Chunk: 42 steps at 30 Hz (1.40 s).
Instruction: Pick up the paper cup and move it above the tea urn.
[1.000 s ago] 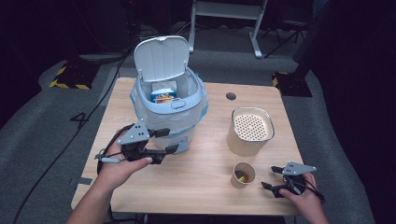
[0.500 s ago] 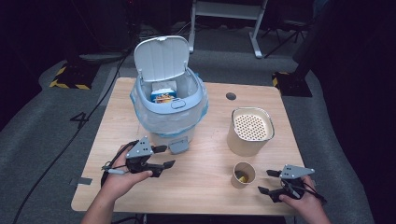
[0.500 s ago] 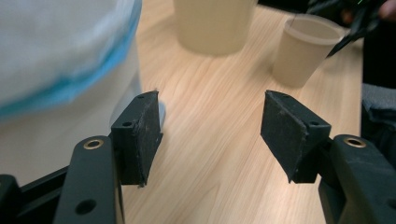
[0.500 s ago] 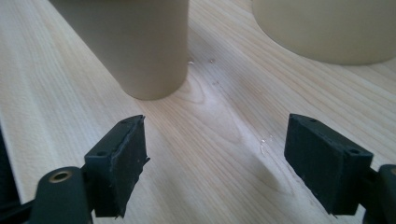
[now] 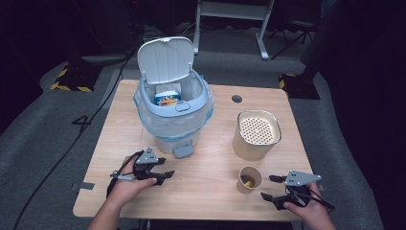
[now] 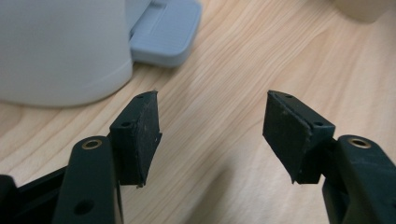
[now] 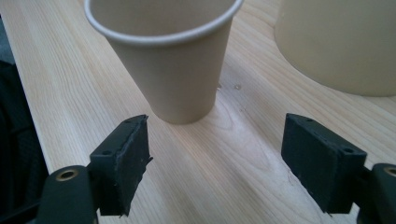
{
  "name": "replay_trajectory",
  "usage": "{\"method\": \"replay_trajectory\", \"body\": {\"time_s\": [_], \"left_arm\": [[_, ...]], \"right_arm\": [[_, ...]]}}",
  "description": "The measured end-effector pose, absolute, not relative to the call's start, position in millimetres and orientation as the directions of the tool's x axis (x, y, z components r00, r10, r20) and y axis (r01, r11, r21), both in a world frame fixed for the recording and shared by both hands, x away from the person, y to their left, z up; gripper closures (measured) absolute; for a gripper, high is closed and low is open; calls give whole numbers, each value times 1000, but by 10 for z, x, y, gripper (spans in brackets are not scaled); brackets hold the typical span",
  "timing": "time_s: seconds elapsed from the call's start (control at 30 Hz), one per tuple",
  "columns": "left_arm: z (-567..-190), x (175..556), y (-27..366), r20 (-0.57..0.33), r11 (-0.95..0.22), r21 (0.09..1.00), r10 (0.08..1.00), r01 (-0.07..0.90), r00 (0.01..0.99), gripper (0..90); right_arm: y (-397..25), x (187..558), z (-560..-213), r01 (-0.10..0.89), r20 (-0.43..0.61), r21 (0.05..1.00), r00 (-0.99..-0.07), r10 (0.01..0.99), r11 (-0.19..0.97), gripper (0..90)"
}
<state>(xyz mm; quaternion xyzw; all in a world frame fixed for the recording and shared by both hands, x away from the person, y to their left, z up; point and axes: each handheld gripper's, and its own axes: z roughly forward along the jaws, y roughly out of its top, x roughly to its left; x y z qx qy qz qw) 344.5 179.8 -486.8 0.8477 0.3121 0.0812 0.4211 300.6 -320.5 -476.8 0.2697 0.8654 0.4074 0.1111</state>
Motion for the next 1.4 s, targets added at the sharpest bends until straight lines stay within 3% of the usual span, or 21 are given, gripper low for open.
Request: {"method": "replay_trajectory", "body": {"time_s": [0.17, 0.5, 1.0, 1.2, 1.23, 1.4], "left_arm": [[-4998, 3462, 1764, -80, -503, 716, 630, 484, 773, 357], [-5032, 3464, 1674, -15, -539, 706, 637, 459, 771, 311], [-5035, 3470, 1632, -19, -538, 701, 642, 467, 767, 255], [-5036, 3471, 1629, -23, -538, 700, 641, 470, 767, 238], [-5036, 3472, 1628, -23, -537, 700, 641, 470, 767, 237], [-5037, 3474, 1625, -23, -538, 699, 641, 471, 767, 231]], "right_arm": [[-3126, 2981, -4752, 416, 52, 766, -799, 599, 489, 237], [-2894, 2972, -4725, 382, 40, 792, -811, 584, 477, 185], [-2701, 3095, -4914, 357, 62, 833, -820, 569, 423, 176], [-2641, 3139, -4964, 349, 66, 845, -821, 568, 405, 226], [-2640, 3134, -4971, 344, 71, 846, -830, 553, 407, 274], [-2650, 3135, -4965, 335, 65, 848, -834, 548, 410, 286]]}}
